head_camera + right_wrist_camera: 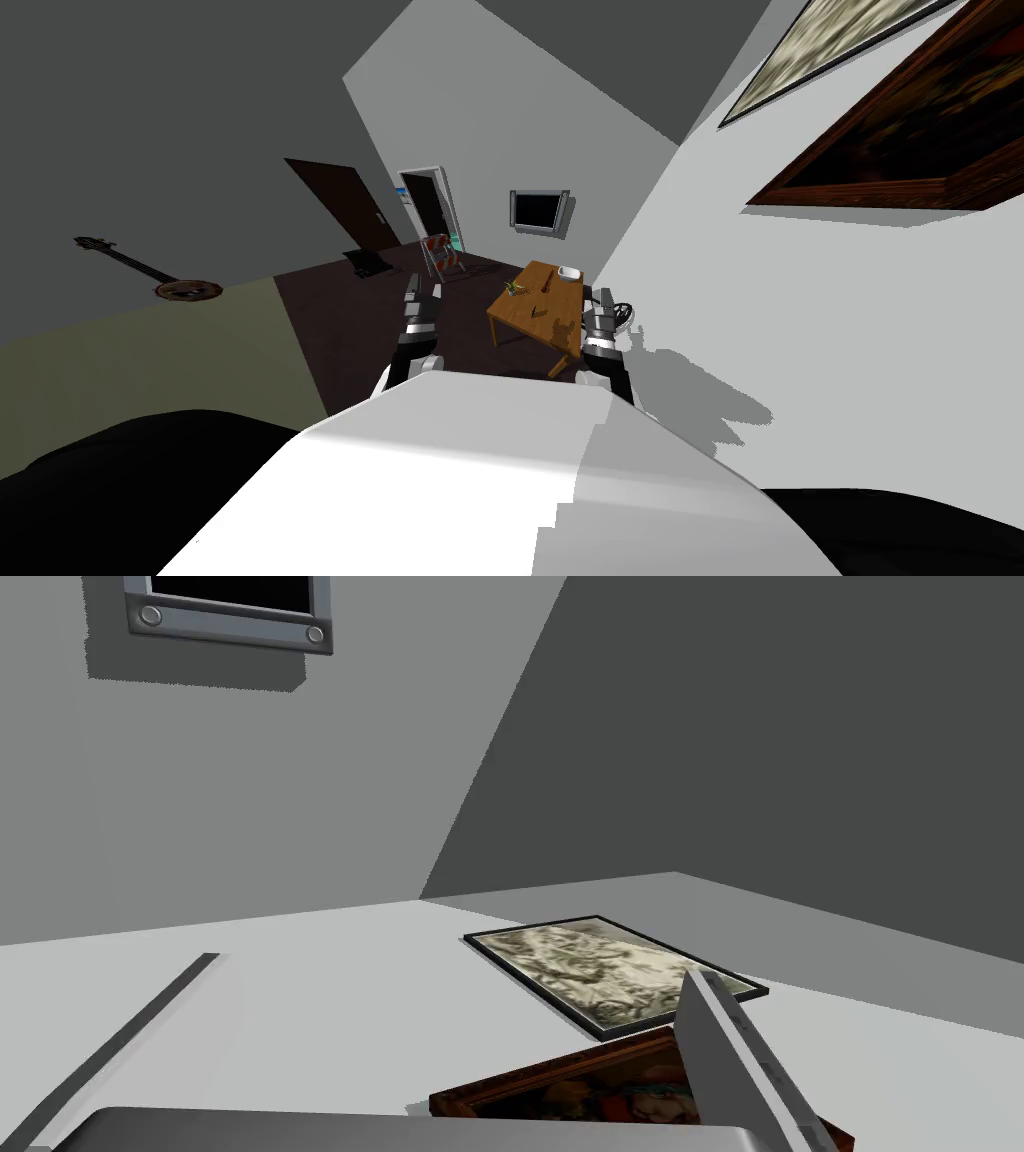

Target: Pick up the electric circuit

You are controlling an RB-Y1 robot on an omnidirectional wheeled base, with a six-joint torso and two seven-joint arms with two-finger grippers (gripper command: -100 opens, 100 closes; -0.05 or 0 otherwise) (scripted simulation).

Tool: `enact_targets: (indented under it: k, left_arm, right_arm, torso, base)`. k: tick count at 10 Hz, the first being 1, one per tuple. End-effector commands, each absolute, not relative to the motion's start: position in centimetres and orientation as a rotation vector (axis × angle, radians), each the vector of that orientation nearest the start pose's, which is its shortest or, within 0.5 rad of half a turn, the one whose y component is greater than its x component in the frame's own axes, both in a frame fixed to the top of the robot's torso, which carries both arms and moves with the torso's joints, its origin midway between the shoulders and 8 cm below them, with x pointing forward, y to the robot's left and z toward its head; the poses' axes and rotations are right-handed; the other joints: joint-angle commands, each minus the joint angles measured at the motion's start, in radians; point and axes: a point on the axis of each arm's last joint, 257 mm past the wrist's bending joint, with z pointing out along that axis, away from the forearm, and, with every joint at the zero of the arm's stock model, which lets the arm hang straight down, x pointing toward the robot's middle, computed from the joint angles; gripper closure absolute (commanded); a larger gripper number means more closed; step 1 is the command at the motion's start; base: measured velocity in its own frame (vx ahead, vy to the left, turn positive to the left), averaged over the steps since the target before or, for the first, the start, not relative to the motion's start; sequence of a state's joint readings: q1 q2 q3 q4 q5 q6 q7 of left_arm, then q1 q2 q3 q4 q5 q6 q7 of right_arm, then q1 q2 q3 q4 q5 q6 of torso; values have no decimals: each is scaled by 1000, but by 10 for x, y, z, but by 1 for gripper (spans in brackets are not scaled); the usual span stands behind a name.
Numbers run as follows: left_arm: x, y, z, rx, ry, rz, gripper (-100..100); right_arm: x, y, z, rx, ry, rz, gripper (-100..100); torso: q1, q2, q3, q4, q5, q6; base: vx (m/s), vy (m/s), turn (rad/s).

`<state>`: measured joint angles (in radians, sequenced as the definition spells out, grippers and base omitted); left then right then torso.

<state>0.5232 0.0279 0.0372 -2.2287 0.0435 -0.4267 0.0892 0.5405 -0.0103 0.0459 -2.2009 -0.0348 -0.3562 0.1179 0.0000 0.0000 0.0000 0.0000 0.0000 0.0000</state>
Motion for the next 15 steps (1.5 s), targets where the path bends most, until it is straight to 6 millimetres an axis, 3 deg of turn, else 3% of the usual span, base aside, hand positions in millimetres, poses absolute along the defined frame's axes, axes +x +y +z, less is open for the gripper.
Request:
enact_targets:
  k: [1, 7, 14, 15]
  left_arm:
    - [359, 303, -20, -818, 673, -1328, 0]
    - [359, 303, -20, -818, 673, -1328, 0]
    - [359, 303, -20, -818, 673, -1328, 0]
    - [359, 303, -20, -818, 673, -1328, 0]
  right_arm:
    - [384, -272, -65, 833, 866, 1213, -100]
    - [437, -257, -113, 1003, 981, 1361, -100]
    - [474, -246, -153, 1199, 1023, 1462, -100]
    - [486, -241, -167, 1267, 1039, 1484, -100]
  torso:
    - [0, 0, 0, 0, 0, 0]
    - [2, -3, -2, -1, 0, 0]
    - [2, -2, -1, -1, 0, 0]
    - [1, -2, -1, -1, 0, 0]
  base:
    - [10, 3, -33]
    - [29, 19, -42]
    - [27, 25, -30]
    - [30, 30, -48]
